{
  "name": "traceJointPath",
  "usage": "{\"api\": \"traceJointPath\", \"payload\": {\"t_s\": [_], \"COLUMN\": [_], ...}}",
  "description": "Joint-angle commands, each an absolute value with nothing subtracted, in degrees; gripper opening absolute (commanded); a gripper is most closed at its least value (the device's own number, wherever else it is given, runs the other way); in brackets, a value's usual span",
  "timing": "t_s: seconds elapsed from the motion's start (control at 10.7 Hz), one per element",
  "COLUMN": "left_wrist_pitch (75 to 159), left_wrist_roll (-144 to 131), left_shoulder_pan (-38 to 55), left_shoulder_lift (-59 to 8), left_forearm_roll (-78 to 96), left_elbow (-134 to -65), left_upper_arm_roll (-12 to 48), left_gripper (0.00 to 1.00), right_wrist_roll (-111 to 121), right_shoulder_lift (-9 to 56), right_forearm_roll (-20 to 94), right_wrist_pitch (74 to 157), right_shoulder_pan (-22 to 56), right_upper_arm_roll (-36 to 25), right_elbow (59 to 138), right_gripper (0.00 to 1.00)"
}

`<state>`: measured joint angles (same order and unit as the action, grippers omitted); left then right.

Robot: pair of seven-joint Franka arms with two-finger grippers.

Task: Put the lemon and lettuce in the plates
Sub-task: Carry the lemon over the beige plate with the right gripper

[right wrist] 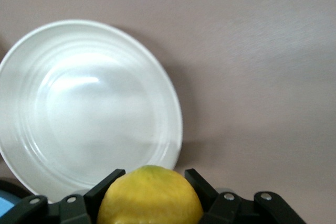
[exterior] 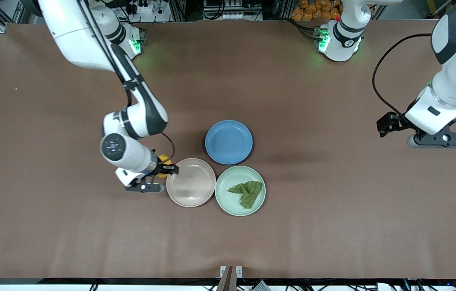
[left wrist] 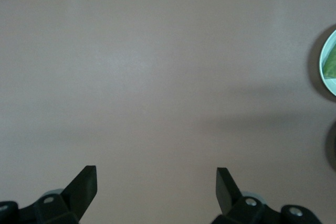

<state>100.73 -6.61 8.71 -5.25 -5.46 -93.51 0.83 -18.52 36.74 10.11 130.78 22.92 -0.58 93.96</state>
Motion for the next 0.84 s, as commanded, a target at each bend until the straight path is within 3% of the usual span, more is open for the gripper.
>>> {"api": "traceJointPath", "payload": {"t_s": [0.0, 0.75], "left_wrist_pitch": [101.5, 98.8], "left_wrist_roll": [-1.7, -0.8], "left_shoulder_pan": [8.3, 8.4], "left_shoulder_lift": [-0.6, 0.4], "left_forearm_roll": [-4.1, -4.1], "left_elbow": [-96.9, -92.9], "left_upper_arm_roll": [0.8, -0.6], "left_gripper": [1.0, 1.0], "right_wrist_roll": [-19.2, -19.7], "right_shoulder_lift": [39.9, 46.5], "right_forearm_roll": [11.2, 14.8], "right_wrist_pitch": [130.4, 134.3], "right_shoulder_pan": [24.9, 28.1], "right_upper_arm_roll": [-1.0, -0.9], "right_elbow": [91.2, 83.3], "right_gripper": [0.49, 0.49]}}
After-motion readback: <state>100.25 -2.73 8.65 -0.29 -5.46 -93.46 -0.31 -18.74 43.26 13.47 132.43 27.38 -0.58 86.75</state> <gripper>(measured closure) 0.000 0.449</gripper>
